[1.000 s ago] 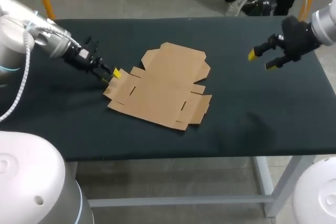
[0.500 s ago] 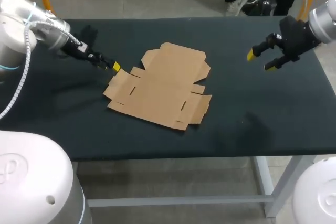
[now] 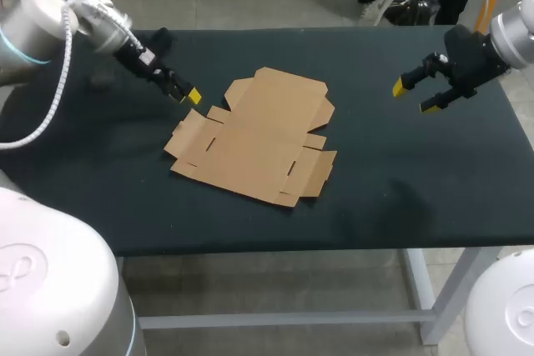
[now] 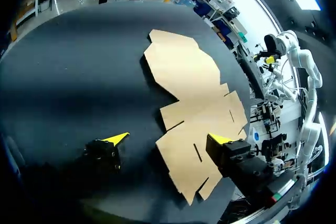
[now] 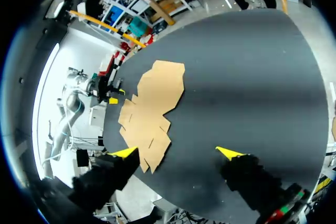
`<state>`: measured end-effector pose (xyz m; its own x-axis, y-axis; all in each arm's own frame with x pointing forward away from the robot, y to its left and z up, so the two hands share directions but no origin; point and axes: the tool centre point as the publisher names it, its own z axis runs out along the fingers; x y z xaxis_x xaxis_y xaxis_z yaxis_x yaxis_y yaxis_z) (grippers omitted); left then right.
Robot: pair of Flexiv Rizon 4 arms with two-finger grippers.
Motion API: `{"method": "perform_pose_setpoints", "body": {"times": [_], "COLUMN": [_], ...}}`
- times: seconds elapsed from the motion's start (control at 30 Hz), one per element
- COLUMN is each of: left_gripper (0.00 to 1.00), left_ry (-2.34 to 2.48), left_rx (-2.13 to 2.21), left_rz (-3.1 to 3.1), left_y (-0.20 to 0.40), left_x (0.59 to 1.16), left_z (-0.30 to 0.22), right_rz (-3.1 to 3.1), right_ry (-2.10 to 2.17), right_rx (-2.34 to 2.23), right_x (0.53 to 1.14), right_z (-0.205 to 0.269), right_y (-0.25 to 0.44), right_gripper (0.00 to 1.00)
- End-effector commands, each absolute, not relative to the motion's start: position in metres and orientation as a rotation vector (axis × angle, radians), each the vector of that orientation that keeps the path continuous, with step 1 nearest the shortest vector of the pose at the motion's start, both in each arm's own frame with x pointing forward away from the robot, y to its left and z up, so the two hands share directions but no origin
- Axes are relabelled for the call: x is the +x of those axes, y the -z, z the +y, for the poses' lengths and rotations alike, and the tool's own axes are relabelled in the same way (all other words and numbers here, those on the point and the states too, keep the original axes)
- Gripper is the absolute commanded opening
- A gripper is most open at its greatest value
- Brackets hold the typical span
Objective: Assemble the packaging by folding the flat box into shape, placing the metal phone stand inside, and closing the box properly
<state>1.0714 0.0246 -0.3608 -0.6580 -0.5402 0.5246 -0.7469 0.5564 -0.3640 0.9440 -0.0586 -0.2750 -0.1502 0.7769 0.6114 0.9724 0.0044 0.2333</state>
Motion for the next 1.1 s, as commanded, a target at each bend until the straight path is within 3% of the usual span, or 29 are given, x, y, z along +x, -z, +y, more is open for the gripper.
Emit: {"method": "perform_pose_setpoints", "body": {"times": [0.03,0.3,0.43,0.5,0.53,0.63,0.7,0.77,1.1], "left_gripper": [1.00,0.95,0.80,0.65,0.51,0.29,0.20,0.00,0.00], "left_ry": [-0.401,-0.358,-0.328,-0.308,-0.303,-0.301,-0.306,-0.332,-0.443], "left_rx": [0.798,0.740,0.734,0.743,0.746,0.760,0.779,0.788,0.943], "left_rz": [-2.331,-2.329,-2.328,-2.329,-2.329,-2.329,-2.331,-2.332,-2.331], "left_y": [0.368,0.379,0.383,0.386,0.387,0.390,0.391,0.391,0.387], "left_x": [1.080,1.059,1.050,1.046,1.045,1.040,1.037,1.034,1.016], "left_z": [0.025,0.021,0.017,0.014,0.013,0.013,0.015,0.015,0.016], "right_rz": [-1.978,-1.978,-1.978,-1.978,-1.978,-1.978,-1.978,-1.978,-1.978], "right_ry": [0.890,0.890,0.890,0.890,0.890,0.890,0.890,0.890,0.890], "right_rx": [-1.806,-1.806,-1.806,-1.806,-1.806,-1.806,-1.806,-1.806,-1.806], "right_x": [0.944,0.944,0.944,0.944,0.944,0.944,0.944,0.944,0.944], "right_z": [-0.060,-0.060,-0.060,-0.060,-0.060,-0.060,-0.060,-0.060,-0.060], "right_y": [0.274,0.274,0.274,0.274,0.274,0.274,0.274,0.274,0.274], "right_gripper": [1.00,1.00,1.00,1.00,1.00,1.00,1.00,1.00,1.00]}}
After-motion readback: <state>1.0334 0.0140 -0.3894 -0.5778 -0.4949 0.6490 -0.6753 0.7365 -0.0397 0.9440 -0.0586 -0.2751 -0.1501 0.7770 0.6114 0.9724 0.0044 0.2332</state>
